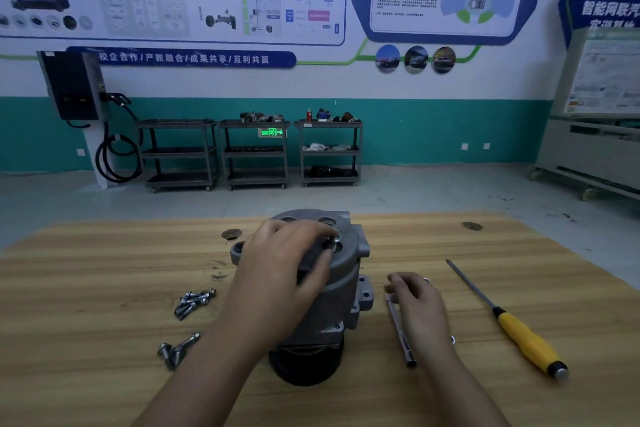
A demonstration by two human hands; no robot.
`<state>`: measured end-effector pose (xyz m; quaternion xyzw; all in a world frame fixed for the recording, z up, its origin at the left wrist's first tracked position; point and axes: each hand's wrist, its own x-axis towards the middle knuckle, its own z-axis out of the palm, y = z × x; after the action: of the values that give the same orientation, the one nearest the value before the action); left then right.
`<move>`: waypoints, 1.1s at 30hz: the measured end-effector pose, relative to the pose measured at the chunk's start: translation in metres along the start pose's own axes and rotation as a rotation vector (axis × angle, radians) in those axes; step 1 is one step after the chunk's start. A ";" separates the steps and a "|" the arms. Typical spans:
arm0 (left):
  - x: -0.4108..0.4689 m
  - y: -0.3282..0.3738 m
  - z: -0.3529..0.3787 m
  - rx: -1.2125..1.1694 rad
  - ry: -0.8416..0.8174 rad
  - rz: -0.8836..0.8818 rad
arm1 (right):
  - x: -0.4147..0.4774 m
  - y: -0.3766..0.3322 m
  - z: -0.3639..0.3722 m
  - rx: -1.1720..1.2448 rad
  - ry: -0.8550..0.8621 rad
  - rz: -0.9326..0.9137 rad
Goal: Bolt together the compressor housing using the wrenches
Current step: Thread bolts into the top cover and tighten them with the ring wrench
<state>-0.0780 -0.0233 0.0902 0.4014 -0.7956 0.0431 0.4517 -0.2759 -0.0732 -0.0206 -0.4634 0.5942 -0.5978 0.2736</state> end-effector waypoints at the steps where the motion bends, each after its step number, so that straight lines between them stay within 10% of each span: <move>1: -0.001 -0.001 0.000 0.002 0.009 -0.008 | 0.006 0.006 -0.010 -0.174 0.060 0.003; 6: -0.004 -0.002 0.004 -0.038 0.021 -0.044 | 0.029 0.026 -0.044 -1.050 -0.046 0.236; 19: -0.031 -0.020 0.023 -0.146 0.193 -0.299 | 0.030 0.026 -0.056 -1.157 -0.177 0.135; 33: -0.032 -0.033 0.019 -0.199 0.103 -0.323 | 0.013 -0.132 -0.028 0.729 0.171 -0.324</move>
<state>-0.0598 -0.0340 0.0451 0.4744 -0.6971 -0.0884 0.5302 -0.2769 -0.0530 0.1132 -0.3722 0.2832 -0.8411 0.2716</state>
